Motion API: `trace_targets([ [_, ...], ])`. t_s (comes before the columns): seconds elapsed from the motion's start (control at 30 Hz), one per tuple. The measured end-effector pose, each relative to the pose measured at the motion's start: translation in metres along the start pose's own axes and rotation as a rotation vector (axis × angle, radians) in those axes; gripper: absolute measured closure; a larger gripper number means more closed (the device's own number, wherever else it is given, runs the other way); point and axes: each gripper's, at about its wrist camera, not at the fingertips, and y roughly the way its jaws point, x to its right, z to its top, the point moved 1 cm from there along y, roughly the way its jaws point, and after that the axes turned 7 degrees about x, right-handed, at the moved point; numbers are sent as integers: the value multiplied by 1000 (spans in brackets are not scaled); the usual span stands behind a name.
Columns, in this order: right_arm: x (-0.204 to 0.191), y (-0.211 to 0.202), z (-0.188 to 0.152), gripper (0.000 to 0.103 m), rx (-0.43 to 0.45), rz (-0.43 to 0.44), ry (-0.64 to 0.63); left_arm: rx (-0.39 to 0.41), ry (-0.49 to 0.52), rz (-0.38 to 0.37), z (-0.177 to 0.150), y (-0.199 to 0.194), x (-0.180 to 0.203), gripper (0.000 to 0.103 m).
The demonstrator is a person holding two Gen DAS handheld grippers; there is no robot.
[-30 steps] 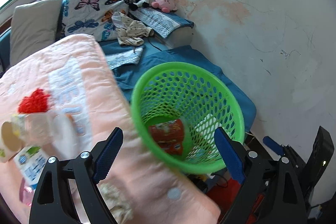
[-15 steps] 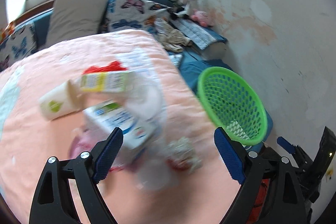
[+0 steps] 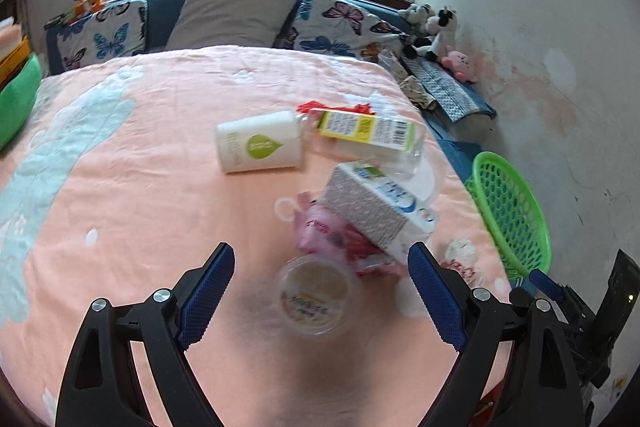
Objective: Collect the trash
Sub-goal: 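Grasp the crumpled white tissue with the right gripper while the left grasps the clear container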
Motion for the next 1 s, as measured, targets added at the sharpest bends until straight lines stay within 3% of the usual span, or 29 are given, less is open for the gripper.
trace_targets([
  [0.3, -22, 39, 1, 23, -65, 75, -16, -52, -21, 26, -23, 6, -28, 18],
  [0.63, -19, 66, 0, 33, -118, 95, 22, -100, 19, 1, -38, 23, -19, 18],
  [0.77, -20, 72, 0, 50, -136, 107, 20, -110, 50, -1, -42, 28, -12, 17],
  [1.0, -20, 65, 3, 53, -109, 101, 14, -138, 92, -2, -47, 43, 0, 16],
])
